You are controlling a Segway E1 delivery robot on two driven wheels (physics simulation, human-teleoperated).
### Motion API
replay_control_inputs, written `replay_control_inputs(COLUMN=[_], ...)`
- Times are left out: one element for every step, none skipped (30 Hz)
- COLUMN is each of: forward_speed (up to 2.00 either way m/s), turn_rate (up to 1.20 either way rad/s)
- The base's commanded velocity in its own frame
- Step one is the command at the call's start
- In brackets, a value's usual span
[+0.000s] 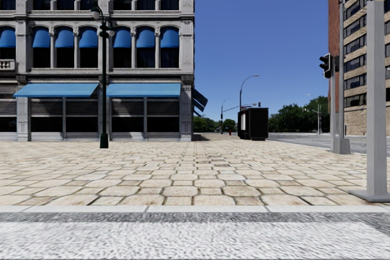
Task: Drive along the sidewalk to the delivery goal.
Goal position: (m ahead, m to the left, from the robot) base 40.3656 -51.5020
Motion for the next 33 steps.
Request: replay_control_inputs(forward_speed=[2.0,2.0,2.0,2.0,2.0,2.0,2.0,2.0,2.0,2.0,2.0,2.0,2.0,2.0,1.93,1.93,1.56,0.96,0.96,0.96,0.96,0.96,0.96,0.96,0.96,0.96,0.96,0.96,0.96,0.96,0.96,0.93,0.87], turn_rate=[0.0,0.0,0.0,0.0,0.0,0.0,0.0,0.0,0.0,0.0,0.0,0.0,0.0,0.0,0.0,0.0,0.0,0.0,0.0,0.0,0.0,0.0,0.0,0.0,0.0,0.0,0.0,0.0,0.0,0.0,0.0,0.0,0.0])
